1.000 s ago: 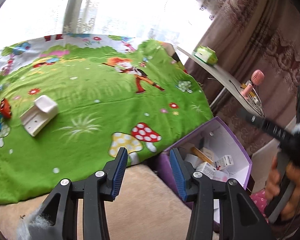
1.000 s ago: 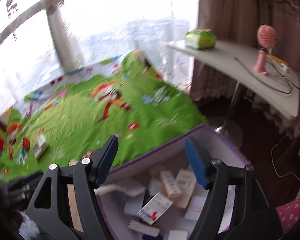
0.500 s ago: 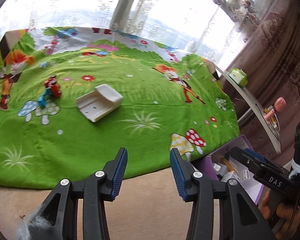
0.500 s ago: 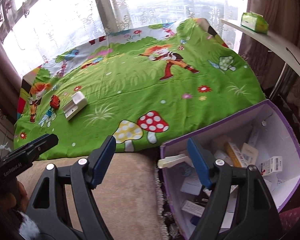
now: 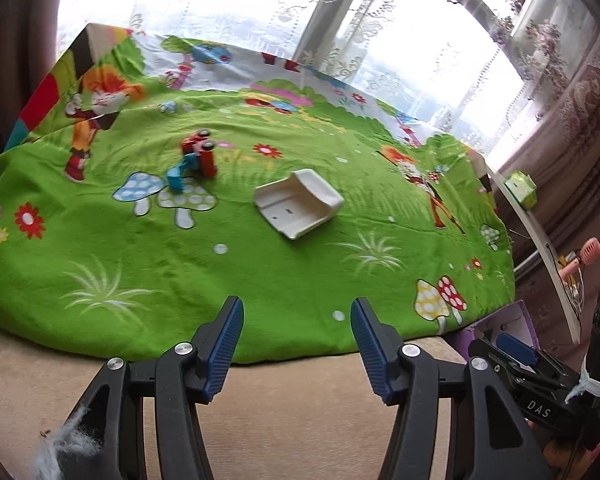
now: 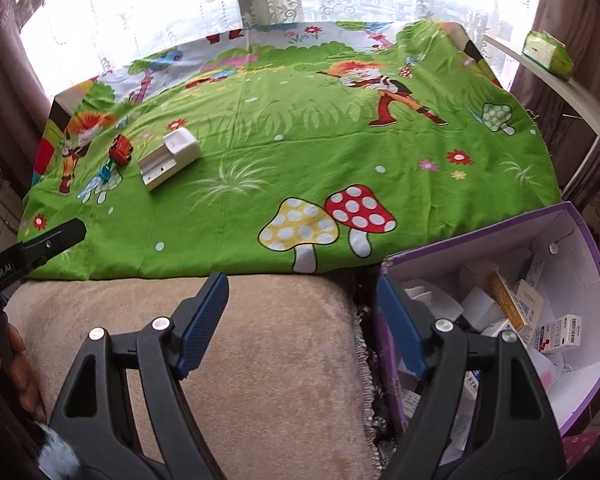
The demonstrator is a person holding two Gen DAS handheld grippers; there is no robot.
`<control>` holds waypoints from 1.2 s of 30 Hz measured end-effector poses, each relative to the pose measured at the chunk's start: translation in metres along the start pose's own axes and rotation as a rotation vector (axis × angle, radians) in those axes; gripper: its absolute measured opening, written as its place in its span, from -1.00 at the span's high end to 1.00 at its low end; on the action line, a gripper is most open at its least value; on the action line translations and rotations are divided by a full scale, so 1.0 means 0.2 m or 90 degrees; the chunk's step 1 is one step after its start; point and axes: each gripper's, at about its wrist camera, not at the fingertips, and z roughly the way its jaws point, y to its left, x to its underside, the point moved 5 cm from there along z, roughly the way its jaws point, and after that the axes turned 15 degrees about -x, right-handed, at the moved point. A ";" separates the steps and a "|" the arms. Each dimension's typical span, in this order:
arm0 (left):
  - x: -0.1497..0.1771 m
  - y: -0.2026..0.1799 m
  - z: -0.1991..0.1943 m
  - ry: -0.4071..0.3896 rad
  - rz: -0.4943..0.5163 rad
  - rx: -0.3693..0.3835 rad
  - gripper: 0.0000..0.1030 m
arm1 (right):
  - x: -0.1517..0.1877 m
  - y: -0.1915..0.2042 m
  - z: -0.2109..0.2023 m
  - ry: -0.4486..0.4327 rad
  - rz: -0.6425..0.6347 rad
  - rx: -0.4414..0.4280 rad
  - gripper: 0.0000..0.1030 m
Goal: Organize rigid objects
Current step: 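Move both open tools back toward the bedspread, then grasp the red toy truck with the left tool while the right tool grasps the white plastic holder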
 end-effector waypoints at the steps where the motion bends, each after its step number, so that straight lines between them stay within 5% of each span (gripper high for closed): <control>1: 0.00 0.02 0.00 0.001 -0.006 -0.005 -0.11 | 0.00 0.01 0.01 0.005 -0.004 -0.002 -0.54; 7: -0.05 0.01 -0.03 -0.027 0.017 -0.015 -0.13 | -0.03 0.07 0.05 0.011 -0.023 -0.014 -0.54; 10: -0.07 -0.12 -0.10 -0.059 0.075 0.040 -0.26 | -0.09 -0.01 -0.04 -0.065 0.023 0.031 -0.54; 12: -0.08 -0.13 -0.09 -0.059 0.076 0.027 -0.32 | -0.12 -0.07 -0.08 -0.090 0.060 0.038 -0.61; 19: -0.13 0.17 0.04 -0.013 -0.021 -0.025 -0.34 | -0.16 0.06 0.06 -0.036 0.005 0.008 -0.65; 36: -0.42 0.30 0.32 0.012 -0.012 -0.051 -0.28 | -0.33 0.47 0.48 0.062 -0.167 -0.083 -0.69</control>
